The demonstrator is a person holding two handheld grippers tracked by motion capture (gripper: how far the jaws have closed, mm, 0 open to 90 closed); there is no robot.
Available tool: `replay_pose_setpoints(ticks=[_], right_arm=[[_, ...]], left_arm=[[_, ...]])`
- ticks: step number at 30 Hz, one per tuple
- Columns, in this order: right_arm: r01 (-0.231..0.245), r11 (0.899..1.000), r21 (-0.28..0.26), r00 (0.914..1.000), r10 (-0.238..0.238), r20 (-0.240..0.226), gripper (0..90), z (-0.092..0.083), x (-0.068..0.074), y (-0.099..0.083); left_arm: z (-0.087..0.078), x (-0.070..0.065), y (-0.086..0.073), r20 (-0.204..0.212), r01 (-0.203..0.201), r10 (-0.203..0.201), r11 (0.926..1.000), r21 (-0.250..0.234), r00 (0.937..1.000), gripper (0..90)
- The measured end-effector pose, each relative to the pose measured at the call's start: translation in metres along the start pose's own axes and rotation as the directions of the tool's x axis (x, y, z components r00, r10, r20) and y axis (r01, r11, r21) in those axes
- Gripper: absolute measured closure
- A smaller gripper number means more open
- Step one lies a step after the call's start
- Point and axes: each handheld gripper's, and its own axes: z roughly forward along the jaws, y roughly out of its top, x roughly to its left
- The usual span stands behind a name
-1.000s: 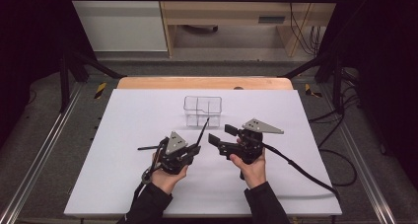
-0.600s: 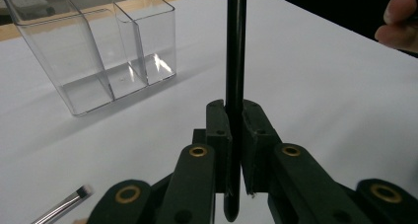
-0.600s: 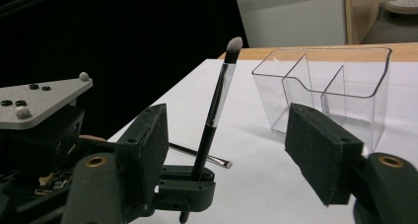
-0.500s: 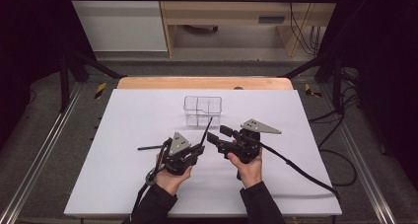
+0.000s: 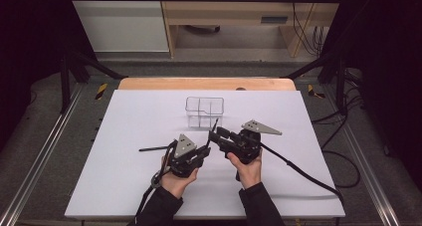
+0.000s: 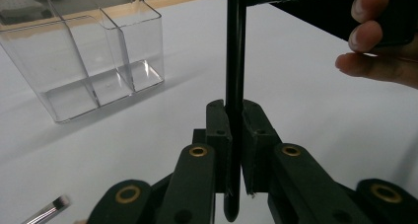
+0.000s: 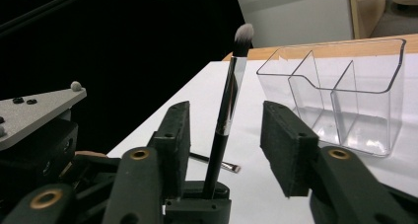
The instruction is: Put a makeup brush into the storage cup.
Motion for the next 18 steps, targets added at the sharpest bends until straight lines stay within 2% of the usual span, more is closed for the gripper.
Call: replay_pose_setpoints(ticks=[18], right_arm=[[-0.032,0.999,-0.016,0.9994,0.032,-0.014,82.3,0.0018,0.0002,-0.0007]], left_arm=[[0.0010,-0.0057,-0.0003,0.015,0.011,-0.011,0.9999,-0.010,0.9998,83.0]])
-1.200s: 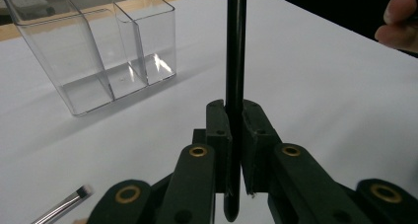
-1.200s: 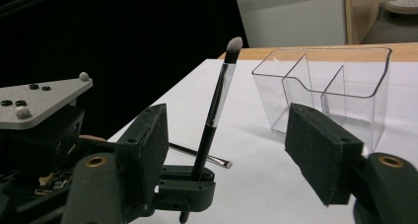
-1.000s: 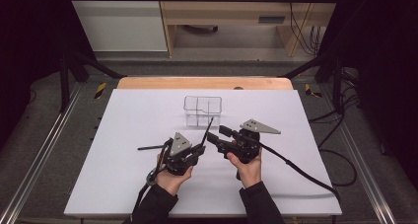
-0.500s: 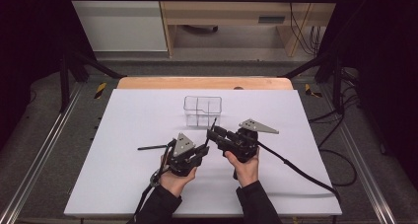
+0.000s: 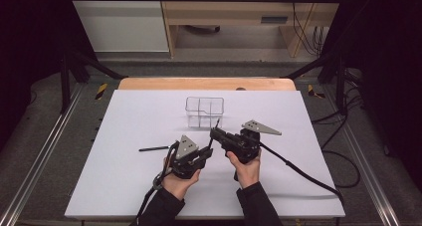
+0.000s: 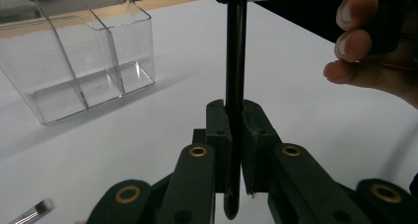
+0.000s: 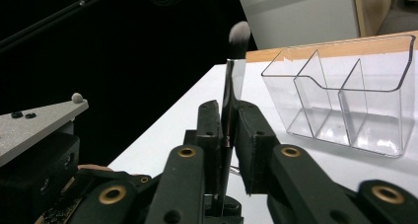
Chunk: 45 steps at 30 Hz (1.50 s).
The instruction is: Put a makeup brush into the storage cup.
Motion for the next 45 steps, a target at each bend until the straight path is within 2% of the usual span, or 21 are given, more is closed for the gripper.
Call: replay_pose_setpoints(ticks=[6,12,14,15,16,17,18,19,22,25,26,27,28,33,45], right_arm=[[0.003,1.000,-0.004,0.9998,-0.003,-0.021,83.9,-0.002,0.001,0.000],[0.020,1.000,0.000,0.9992,-0.020,-0.034,84.1,-0.004,0.002,0.001],[0.032,0.999,0.002,0.9989,-0.032,-0.033,84.2,-0.005,0.002,0.001],[0.033,0.999,0.001,0.9989,-0.033,-0.034,84.1,-0.005,0.002,0.002],[0.033,0.999,0.001,0.9989,-0.033,-0.034,84.1,-0.005,0.002,0.002],[0.037,0.999,0.000,0.9988,-0.037,-0.033,84.1,-0.005,0.002,0.002],[0.050,0.999,-0.002,0.9984,-0.050,-0.025,84.1,-0.006,0.001,0.003],[0.056,0.998,0.000,0.9983,-0.056,-0.019,84.1,-0.007,0.001,0.003],[0.069,0.998,-0.003,0.9975,-0.069,-0.015,84.2,-0.008,0.002,0.004],[0.079,0.997,-0.006,0.9969,-0.079,-0.009,84.1,-0.010,0.001,0.005],[0.079,0.997,-0.006,0.9969,-0.079,-0.009,84.1,-0.010,0.001,0.005],[0.083,0.997,-0.008,0.9966,-0.083,-0.005,84.1,-0.010,0.001,0.006],[0.087,0.996,-0.011,0.9962,-0.087,-0.001,84.1,-0.010,0.001,0.006],[0.123,0.992,-0.018,0.9921,-0.123,0.023,84.1,-0.012,0.001,0.007],[0.160,0.987,-0.016,0.9859,-0.159,0.052,84.1,-0.013,-0.002,0.010]], left_arm=[[-0.001,-0.001,0.000,0.000,-0.004,0.004,0.9999,-0.009,1.0000,82.7],[-0.002,0.000,0.000,0.014,-0.036,0.036,0.9991,-0.022,0.9992,77.4],[-0.003,0.001,0.000,0.024,-0.054,0.055,0.9983,-0.021,0.9982,68.5],[-0.004,0.002,0.000,0.030,-0.082,0.082,0.9963,-0.026,0.9961,64.5],[-0.004,0.002,0.000,0.030,-0.082,0.082,0.9963,-0.026,0.9961,60.8],[-0.006,0.003,0.001,0.029,-0.093,0.094,0.9952,-0.029,0.9951,60.8],[-0.007,0.003,0.001,0.024,-0.101,0.102,0.9944,-0.030,0.9945,54.2],[-0.007,0.006,0.002,0.049,-0.114,0.116,0.9926,-0.041,0.9920,50.1],[-0.008,0.007,0.002,0.046,-0.136,0.138,0.9898,-0.042,0.9894,43.3],[-0.009,0.009,0.004,0.050,-0.172,0.173,0.9845,-0.037,0.9836,34.8],[-0.009,0.009,0.004,0.051,-0.184,0.185,0.9823,-0.034,0.9813,34.8],[-0.009,0.009,0.004,0.053,-0.193,0.195,0.9807,-0.029,0.9794,30.3],[-0.012,0.007,0.002,0.074,-0.169,0.168,0.9856,0.009,0.9831,28.6],[-0.017,0.011,0.001,0.077,-0.186,0.183,0.9818,0.038,0.9801,23.5],[-0.030,0.029,-0.004,0.066,-0.170,0.165,0.9833,0.066,0.9840,15.6]])
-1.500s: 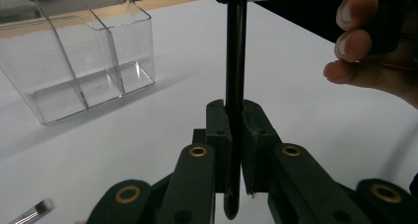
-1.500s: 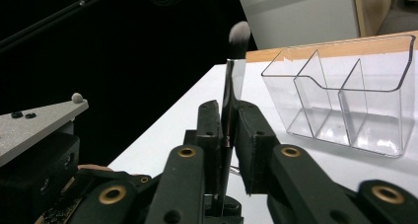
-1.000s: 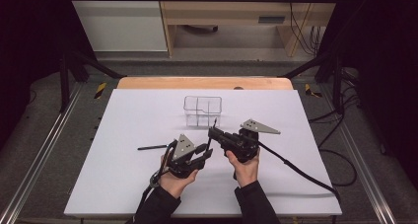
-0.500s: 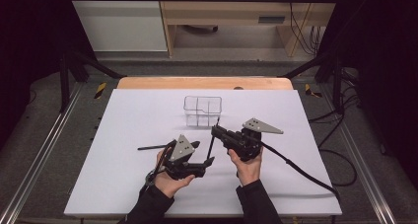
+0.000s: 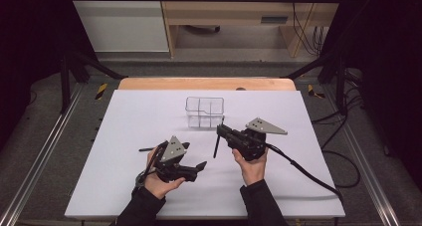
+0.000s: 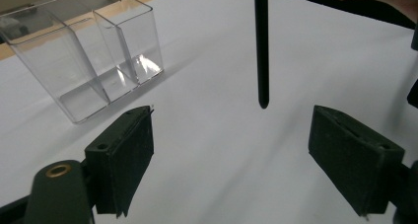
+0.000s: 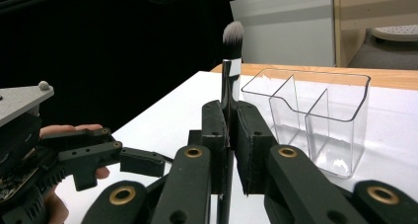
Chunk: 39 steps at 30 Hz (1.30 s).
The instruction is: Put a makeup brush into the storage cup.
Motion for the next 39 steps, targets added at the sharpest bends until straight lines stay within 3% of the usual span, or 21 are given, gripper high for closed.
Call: replay_pose_setpoints(ticks=[15,39], right_arm=[[0.028,0.999,-0.024,0.9988,-0.027,0.042,84.0,-0.001,-0.008,0.009],[0.089,0.995,-0.039,0.9919,-0.085,0.094,84.0,0.022,-0.013,0.036]], left_arm=[[-0.019,0.018,-0.012,-0.005,0.007,-0.007,1.0000,0.003,1.0000,12.6],[-0.038,0.048,-0.023,-0.028,0.019,-0.019,0.9998,0.006,0.9994,11.2]])
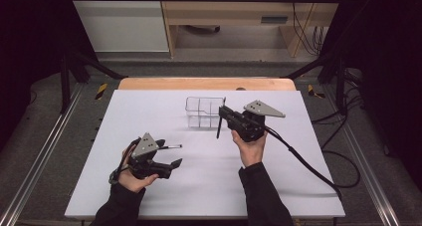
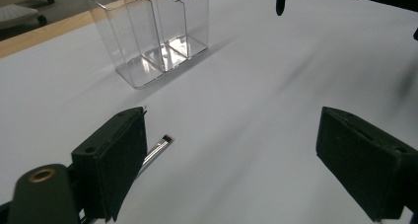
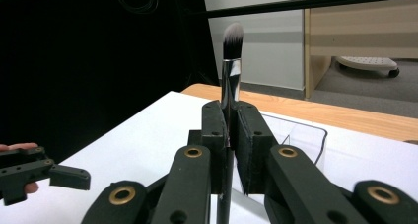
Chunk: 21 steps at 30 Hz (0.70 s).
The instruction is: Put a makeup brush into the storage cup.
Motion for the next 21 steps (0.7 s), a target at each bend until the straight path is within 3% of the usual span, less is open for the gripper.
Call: replay_pose_setpoints(ticks=[21], right_arm=[[0.015,1.000,-0.021,0.9993,-0.014,0.036,84.0,0.026,-0.005,0.020]], left_arm=[[-0.005,0.014,-0.003,-0.001,-0.012,0.012,0.9998,0.018,0.9999,10.9]])
